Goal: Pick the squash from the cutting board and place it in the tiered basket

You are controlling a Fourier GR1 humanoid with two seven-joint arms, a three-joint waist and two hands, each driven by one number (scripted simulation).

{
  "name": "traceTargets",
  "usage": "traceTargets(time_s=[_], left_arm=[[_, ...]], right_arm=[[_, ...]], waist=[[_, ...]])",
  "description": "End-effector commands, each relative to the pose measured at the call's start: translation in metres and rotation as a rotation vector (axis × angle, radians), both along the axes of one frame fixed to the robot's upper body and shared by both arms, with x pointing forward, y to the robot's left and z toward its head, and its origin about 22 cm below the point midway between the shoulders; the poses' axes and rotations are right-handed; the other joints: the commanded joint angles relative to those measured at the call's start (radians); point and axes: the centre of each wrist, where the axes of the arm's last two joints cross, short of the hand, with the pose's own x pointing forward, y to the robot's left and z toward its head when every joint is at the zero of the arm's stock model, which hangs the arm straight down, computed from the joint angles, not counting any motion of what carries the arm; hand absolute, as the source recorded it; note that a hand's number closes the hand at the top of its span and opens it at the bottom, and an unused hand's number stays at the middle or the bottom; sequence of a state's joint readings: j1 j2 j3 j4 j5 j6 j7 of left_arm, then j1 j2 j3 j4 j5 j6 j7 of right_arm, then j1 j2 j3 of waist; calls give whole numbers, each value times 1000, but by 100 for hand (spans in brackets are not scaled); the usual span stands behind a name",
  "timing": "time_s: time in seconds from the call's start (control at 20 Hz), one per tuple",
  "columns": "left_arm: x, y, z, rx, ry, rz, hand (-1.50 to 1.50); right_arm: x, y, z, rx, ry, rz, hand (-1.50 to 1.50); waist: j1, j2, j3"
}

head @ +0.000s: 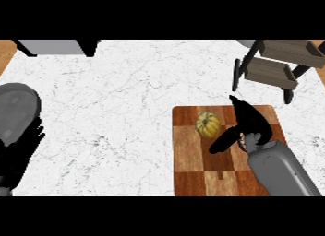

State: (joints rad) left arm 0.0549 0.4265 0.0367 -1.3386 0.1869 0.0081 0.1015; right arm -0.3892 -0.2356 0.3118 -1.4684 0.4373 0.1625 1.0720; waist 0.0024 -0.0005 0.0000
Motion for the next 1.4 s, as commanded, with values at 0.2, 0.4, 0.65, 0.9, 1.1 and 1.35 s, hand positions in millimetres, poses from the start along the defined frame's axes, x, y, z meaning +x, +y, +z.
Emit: traceTargets(time_s=[0.2,0.4,0.65,0.9,1.1,1.35], left_arm=[[24,11,9,-2,-9,4,0],[7,-11,20,10,0,-19,0],[1,1,-4,-5,-2,-9,0],[9,6,16,-8,3,-5,0],[2,-20,3,2,0,-5,0],[1,3,-8,-9,-1,4,0]], right_arm=[[30,13,-10,-21,45,-39,-150],[-4,11,-58,-37,49,-34,-150],[21,23,-48,-18,70,-54,-150],[16,29,-59,-3,91,-15,-150],[24,21,-66,49,110,9,150],[18,41,-75,2,-63,68,150]], waist=[[2,2,0],[3,0,1],[2,1,0],[2,1,0],[3,1,0],[4,2,0]])
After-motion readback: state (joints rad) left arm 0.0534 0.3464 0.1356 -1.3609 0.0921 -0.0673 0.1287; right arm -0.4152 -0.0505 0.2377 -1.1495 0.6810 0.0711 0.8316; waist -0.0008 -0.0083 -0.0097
